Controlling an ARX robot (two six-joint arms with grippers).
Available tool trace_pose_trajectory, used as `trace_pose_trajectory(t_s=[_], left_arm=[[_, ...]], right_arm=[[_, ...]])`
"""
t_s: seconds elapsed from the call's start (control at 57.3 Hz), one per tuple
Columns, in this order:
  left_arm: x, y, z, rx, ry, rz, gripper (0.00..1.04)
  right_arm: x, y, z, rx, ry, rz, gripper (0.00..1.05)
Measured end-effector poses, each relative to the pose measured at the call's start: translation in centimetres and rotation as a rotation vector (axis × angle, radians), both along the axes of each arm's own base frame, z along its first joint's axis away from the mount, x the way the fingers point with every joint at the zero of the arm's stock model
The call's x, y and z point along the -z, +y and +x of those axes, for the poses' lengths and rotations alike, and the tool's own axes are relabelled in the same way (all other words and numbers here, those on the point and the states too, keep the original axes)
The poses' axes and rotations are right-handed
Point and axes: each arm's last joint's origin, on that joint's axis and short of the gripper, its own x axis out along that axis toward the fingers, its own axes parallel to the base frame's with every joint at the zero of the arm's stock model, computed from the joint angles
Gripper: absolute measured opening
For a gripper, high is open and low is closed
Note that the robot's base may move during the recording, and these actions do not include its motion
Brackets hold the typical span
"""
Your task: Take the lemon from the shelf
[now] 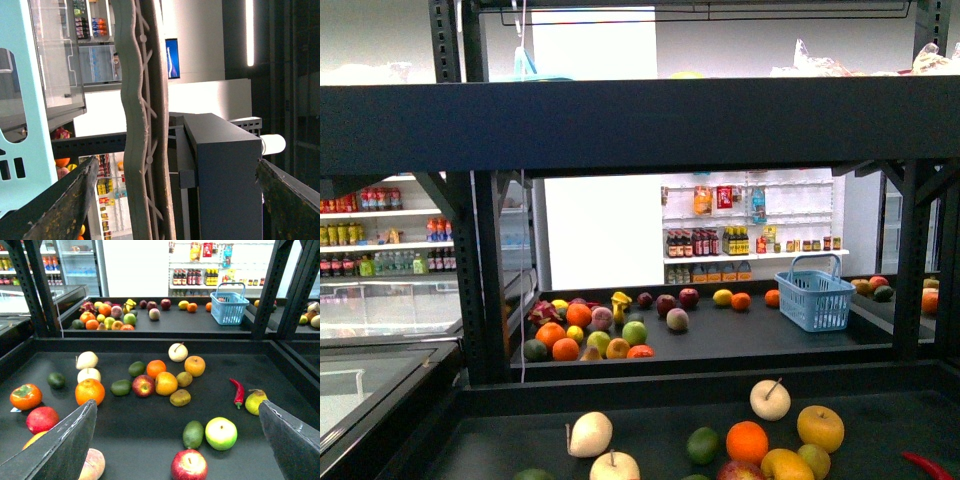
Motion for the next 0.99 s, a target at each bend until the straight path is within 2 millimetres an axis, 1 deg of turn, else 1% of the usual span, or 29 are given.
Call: trace_pose_trajectory(t_s=[0.157, 0.262, 0.366, 0.471, 0.541, 0.611, 0.628, 0.698, 0.716, 0.785, 0.82, 0.89, 0.908, 0.925, 0.96, 0.995], left_arm=[[-0.1, -0.4, -1.5, -0.004, 0.076, 0.004, 0.97], [-1.0, -0.8, -3.0, -0.015, 0.156, 0.042, 0.97], [-2.8, -1.4, -5.0, -0.070, 0.272, 0.135, 0.97], [-4.8, -2.8, -7.5, -0.163, 0.429, 0.299, 0.97], [-5.8, -4.4, -9.3, -0.193, 0.525, 0.418, 0.97], [-6.5, -7.1, -11.5, -0.196, 0.619, 0.574, 0.97], [-6.6, -7.4, -11.8, -0.196, 0.633, 0.603, 0.97], [-7.1, -10.4, -14.1, -0.175, 0.692, 0.733, 0.97], [-7.1, -10.7, -14.4, -0.173, 0.698, 0.748, 0.97], [-7.1, -13.9, -17.2, -0.153, 0.718, 0.879, 0.97], [-7.1, -14.6, -18.0, -0.155, 0.715, 0.906, 0.97], [-6.8, -16.5, -20.2, -0.163, 0.703, 0.966, 0.97], [-6.7, -17.3, -21.0, -0.145, 0.683, 1.003, 0.96], [-6.5, -17.9, -21.5, -0.071, 0.620, 1.075, 0.91], [-5.9, -18.8, -22.0, 0.024, 0.526, 1.199, 0.82], [-5.4, -19.3, -22.1, 0.054, 0.496, 1.253, 0.77]], right_arm=[[0.0, 0.0, 0.0, 0.000, 0.000, 0.000, 0.97], [0.0, 0.0, 0.0, 0.000, 0.000, 0.000, 0.97], [0.0, 0.0, 0.0, 0.000, 0.000, 0.000, 0.97], [0.0, 0.0, 0.0, 0.000, 0.000, 0.000, 0.97], [0.0, 0.0, 0.0, 0.000, 0.000, 0.000, 0.97], [0.0, 0.0, 0.0, 0.000, 0.000, 0.000, 0.97], [0.0, 0.0, 0.0, 0.000, 0.000, 0.000, 0.97], [0.0, 0.0, 0.0, 0.000, 0.000, 0.000, 0.97], [0.0, 0.0, 0.0, 0.000, 0.000, 0.000, 0.97], [0.0, 0.0, 0.0, 0.000, 0.000, 0.000, 0.97], [0.0, 0.0, 0.0, 0.000, 0.000, 0.000, 0.97], [0.0, 0.0, 0.0, 0.000, 0.000, 0.000, 0.97], [0.0, 0.0, 0.0, 0.000, 0.000, 0.000, 0.97], [0.0, 0.0, 0.0, 0.000, 0.000, 0.000, 0.97], [0.0, 0.0, 0.0, 0.000, 0.000, 0.000, 0.97], [0.0, 0.0, 0.0, 0.000, 0.000, 0.000, 0.97]])
